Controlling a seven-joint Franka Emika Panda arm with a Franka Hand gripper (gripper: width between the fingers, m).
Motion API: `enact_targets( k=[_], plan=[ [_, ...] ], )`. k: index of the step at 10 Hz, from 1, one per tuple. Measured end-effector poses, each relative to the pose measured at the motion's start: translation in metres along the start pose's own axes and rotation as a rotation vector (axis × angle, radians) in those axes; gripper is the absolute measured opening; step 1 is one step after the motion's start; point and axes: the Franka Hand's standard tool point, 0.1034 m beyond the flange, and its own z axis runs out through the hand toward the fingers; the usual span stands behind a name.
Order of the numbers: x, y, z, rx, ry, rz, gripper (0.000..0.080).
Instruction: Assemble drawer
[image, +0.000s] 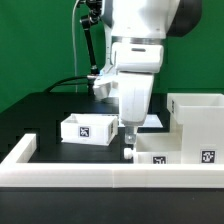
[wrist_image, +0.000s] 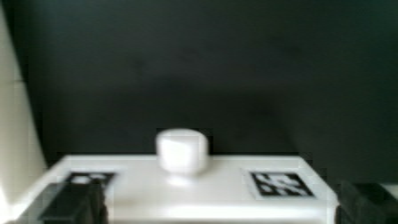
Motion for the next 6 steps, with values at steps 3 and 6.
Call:
enact_targets(
  k=[3, 6],
  plan=[
    [-0.007, -0.001, 0.004, 0.001, 0.013, -0.008, 0.0648],
    [-0.004, -0.003, 0.023, 0.018, 0.140, -0.009, 0.0648]
  ],
)
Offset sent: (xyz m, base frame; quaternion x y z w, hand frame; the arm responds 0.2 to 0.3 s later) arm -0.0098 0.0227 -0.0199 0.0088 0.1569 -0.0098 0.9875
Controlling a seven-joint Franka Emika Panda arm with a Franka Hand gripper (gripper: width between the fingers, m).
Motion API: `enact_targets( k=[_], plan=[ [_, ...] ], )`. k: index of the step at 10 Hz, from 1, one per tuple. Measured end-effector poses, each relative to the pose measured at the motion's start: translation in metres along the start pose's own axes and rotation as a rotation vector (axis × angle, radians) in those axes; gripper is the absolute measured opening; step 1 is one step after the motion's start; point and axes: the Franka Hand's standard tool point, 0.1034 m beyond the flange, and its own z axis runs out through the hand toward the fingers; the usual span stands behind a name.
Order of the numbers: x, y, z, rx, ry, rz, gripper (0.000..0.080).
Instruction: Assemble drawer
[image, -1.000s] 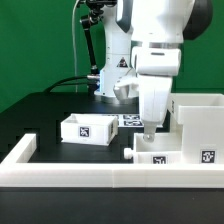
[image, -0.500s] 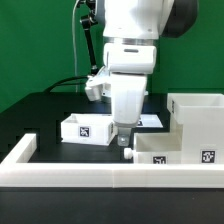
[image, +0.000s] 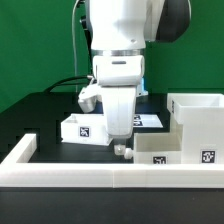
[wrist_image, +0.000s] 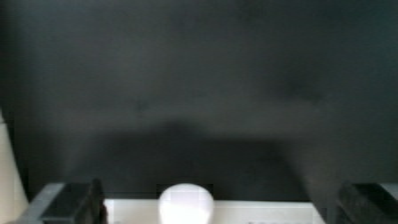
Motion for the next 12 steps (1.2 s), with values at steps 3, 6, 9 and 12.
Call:
enact_targets(
  k=[3, 6, 9, 12],
  plan=[
    [0.016, 0.011, 0.004, -0.018, 0.104, 0.027, 0.0648],
    [0.005, 0.008, 0.005, -0.019, 0.135, 0.050, 0.0648],
    [0.024, 0.005, 0.009, -0.019, 0.121, 0.042, 0.0648],
    [0.016, 0.009, 0.007, -0.063, 0.111, 0.073, 0.0648]
  ],
)
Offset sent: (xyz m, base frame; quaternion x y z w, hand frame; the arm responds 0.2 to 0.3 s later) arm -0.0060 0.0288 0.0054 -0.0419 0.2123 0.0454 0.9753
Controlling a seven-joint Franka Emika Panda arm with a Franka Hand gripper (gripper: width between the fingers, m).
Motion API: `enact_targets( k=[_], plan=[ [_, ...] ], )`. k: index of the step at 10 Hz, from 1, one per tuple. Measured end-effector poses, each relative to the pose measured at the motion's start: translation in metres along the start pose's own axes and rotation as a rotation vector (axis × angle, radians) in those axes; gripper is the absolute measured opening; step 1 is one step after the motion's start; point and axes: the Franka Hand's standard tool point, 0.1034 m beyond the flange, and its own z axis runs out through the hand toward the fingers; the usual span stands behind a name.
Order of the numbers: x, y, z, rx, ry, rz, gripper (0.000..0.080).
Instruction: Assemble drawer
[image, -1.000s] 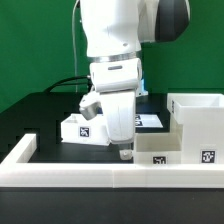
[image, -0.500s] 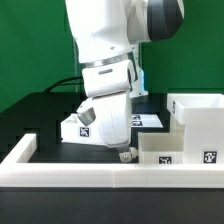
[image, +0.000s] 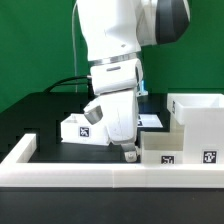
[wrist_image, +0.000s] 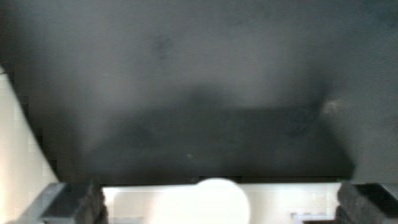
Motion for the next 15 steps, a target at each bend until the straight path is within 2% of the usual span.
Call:
enact_targets(
  k=[2, 4, 5, 6, 9, 11, 13, 15],
  plan=[
    [0.002, -0.001, 0.001, 0.005, 0.000, -0.013, 0.0648],
    [0.016, -0.003, 0.006, 0.034, -0.026, -0.141, 0.0648],
    [0.024, -0.003, 0.007, 0.031, -0.042, -0.163, 0.0648],
    [0.019, -0.003, 0.007, 0.014, -0.044, -0.147, 0.0648],
    [0.021, -0.005, 0.009, 0.017, -0.042, -0.125, 0.0648],
    [0.043, -0.006, 0.011, 0.022, -0.032, -0.122, 0.0648],
    [0.056, -0.005, 0.011, 0.024, -0.028, -0.126, 0.0648],
    [0.053, -0.007, 0.010, 0.036, -0.030, -0.126, 0.0648]
  ],
)
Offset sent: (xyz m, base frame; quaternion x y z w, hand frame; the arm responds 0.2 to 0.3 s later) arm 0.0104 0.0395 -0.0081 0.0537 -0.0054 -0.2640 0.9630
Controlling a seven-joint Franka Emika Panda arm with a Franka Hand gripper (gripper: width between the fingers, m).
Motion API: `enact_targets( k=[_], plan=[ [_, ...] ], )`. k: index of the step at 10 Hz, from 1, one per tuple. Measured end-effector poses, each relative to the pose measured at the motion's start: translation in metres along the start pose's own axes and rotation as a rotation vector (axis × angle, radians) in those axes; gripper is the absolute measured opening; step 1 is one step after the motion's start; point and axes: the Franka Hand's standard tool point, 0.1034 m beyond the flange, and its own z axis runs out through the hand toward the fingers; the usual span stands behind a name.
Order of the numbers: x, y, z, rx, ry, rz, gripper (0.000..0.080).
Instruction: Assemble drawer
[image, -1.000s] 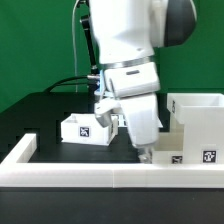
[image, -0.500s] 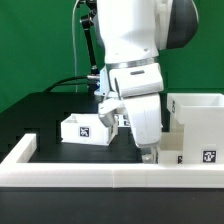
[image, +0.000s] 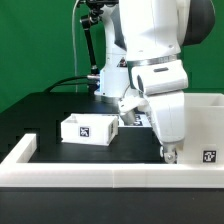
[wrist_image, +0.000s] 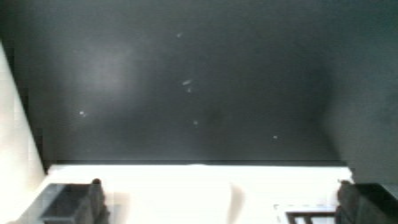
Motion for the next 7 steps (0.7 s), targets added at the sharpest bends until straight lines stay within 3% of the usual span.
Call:
enact_targets(
  k=[3, 4, 6, 7],
  plan=[
    [-0.048, -0.003, -0.002, -0.002, -0.010, 0.000, 0.0648],
    [-0.063, -0.005, -0.008, -0.019, -0.014, 0.019, 0.0648],
    [-0.088, -0.022, -0.020, -0.031, -0.026, 0.058, 0.0648],
    [-0.100, -0.038, -0.037, -0.034, -0.042, 0.079, 0.0648]
  ],
)
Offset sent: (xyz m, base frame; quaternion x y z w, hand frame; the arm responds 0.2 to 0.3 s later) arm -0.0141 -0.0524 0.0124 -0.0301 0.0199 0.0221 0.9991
